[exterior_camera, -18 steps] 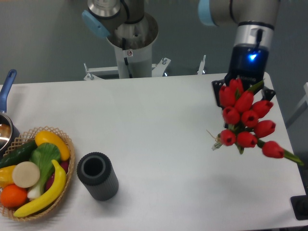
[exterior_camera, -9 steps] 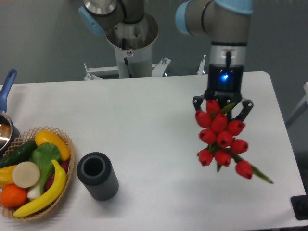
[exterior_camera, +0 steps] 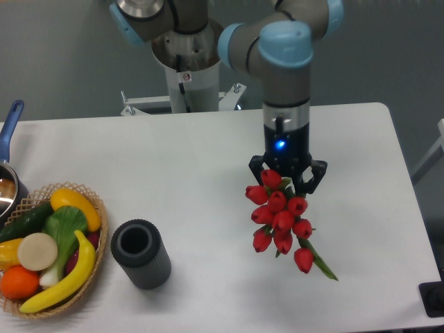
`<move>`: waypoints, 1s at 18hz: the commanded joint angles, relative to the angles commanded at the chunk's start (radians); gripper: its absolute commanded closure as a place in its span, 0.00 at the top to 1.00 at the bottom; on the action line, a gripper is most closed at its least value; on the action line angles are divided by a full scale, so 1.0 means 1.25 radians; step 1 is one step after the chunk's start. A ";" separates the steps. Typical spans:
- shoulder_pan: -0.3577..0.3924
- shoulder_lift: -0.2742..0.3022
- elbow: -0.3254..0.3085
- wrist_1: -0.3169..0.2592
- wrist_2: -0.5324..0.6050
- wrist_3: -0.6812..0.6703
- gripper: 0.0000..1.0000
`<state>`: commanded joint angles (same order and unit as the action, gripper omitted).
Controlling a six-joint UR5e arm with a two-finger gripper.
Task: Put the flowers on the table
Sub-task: 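Carry the tulip bouquet toward the table center, lowering it, then lower the tulips onto the table and open the gripper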
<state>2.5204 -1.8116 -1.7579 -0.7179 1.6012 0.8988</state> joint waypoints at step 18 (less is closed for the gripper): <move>-0.042 -0.178 0.016 0.004 0.015 0.001 0.43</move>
<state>2.4682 -2.0340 -1.7380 -0.7133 1.6199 0.9005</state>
